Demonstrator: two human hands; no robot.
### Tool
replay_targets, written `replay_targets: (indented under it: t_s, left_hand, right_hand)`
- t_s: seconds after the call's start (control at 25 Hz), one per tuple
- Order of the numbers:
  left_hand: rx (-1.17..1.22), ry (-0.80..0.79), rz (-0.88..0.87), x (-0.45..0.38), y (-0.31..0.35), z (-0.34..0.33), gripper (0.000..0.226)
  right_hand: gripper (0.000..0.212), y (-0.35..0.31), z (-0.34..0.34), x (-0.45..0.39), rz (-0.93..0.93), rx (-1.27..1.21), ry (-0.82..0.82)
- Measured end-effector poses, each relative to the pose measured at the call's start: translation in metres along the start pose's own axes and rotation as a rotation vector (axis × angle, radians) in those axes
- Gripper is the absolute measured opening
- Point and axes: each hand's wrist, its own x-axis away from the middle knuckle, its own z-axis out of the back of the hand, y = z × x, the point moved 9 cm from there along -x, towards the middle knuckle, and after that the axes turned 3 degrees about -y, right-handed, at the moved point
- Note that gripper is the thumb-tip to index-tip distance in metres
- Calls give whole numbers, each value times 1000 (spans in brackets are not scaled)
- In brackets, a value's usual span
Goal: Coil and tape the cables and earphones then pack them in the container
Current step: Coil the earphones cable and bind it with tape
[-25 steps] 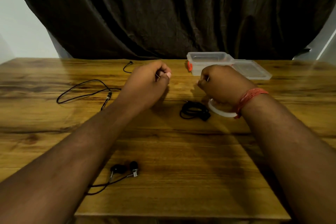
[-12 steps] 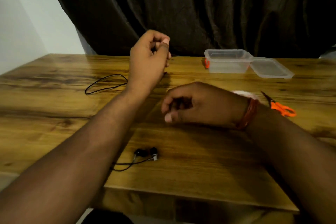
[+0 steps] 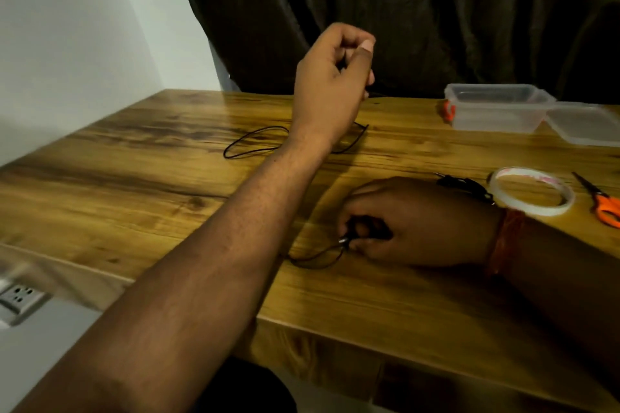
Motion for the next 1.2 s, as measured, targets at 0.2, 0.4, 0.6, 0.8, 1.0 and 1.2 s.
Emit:
replay_targets:
  t_s: [0.2,0.4,0.6,0.8,1.0,1.2]
  left_hand:
    - [-210,-240,103,6,-23,-15,11]
    - [-497,-505,241,11,-31,-10,10]
    - [-865,-697,315,71,-38,57,9]
    - [-810,-550,315,125,-26,100,12]
    - [-812,-523,309,109,-34,101,9]
    - [-908,-406,184,76,-42,82,10]
  right_hand:
    - [9,40,17,11,-121,85,25]
    - [24,41,12,14,-80,39,12]
    - [34,32,7,13,-24,28,3]
    - [23,32,27,14,-85,-54,149]
    - [10,54,42,0,-318,98,247]
    - [32,124,63,-40,-783,-108,407]
